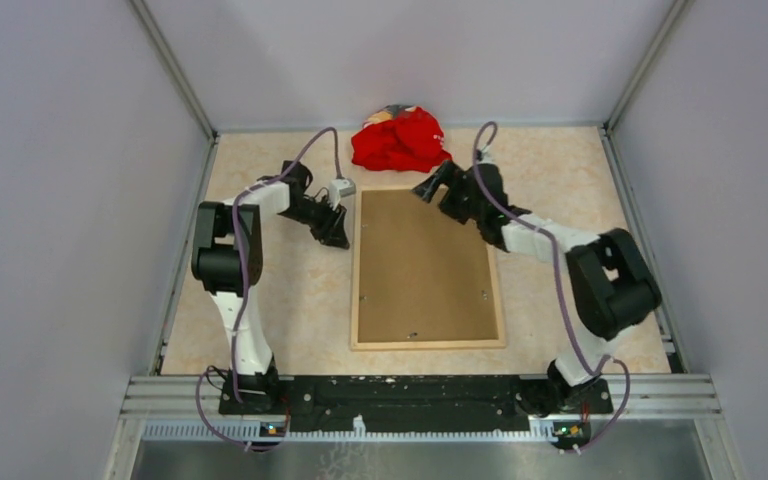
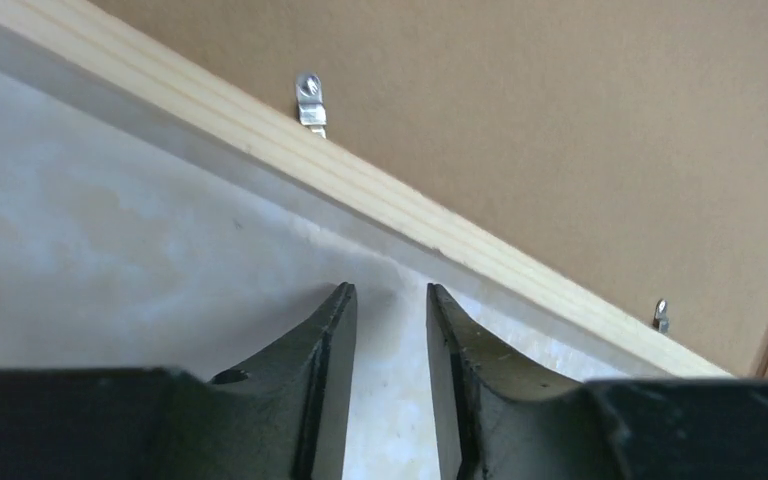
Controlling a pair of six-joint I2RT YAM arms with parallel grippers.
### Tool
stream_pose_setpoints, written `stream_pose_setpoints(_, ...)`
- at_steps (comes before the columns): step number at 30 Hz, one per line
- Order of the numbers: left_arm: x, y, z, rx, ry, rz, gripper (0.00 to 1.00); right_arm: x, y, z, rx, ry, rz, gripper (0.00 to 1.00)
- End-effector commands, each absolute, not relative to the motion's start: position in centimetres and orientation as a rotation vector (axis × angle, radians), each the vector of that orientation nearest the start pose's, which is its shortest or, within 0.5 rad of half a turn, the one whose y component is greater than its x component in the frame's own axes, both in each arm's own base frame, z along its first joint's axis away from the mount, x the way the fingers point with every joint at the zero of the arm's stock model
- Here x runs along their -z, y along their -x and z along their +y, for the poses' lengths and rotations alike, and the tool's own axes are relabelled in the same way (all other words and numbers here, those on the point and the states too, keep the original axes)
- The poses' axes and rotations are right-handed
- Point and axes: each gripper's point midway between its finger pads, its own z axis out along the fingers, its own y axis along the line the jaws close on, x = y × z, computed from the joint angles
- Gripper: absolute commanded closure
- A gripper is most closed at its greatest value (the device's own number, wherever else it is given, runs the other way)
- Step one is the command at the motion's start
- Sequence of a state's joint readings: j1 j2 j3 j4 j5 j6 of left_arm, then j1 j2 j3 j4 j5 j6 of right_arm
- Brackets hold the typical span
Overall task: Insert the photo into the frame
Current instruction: Adjust the photo frame at the center of the board.
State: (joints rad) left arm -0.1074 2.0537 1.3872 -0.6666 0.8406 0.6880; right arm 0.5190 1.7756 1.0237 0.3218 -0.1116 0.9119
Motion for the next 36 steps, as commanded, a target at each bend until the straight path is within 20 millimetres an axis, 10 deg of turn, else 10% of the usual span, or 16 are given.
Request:
stream_pose_setpoints(1, -3.0, -35.3, -13.6, 0.782, -1.298, 2.262, 0.59, -12.3, -41.4, 19.0, -0.607, -0.434, 2.140, 0.03)
stream_pose_setpoints(7, -1.6, -31.5, -14.3, 0.695, -1.468, 2.265, 0.57, -9.5, -42.5, 11.2, -0.464, -0.581, 2.163, 0.01)
stream_pose_setpoints(16, -1.5, -27.8, -15.3, 0.669, -1.594, 2.249, 0.57, -5.7, -46.0, 13.1, -0.584, -0.539, 2.270, 0.01)
stream_pose_setpoints(20, -1.5, -26.5, -15.9, 0.685, -1.637, 2.234, 0.57, -4.8, -47.3, 16.3, -0.707, -0.487, 2.319, 0.01)
stream_pose_setpoints(36, -0.7, -21.9, -19.6, 0.781, -1.790, 2.207, 0.55, -7.0, -44.2, 40.7, -1.012, 0.083, 2.404, 0.01)
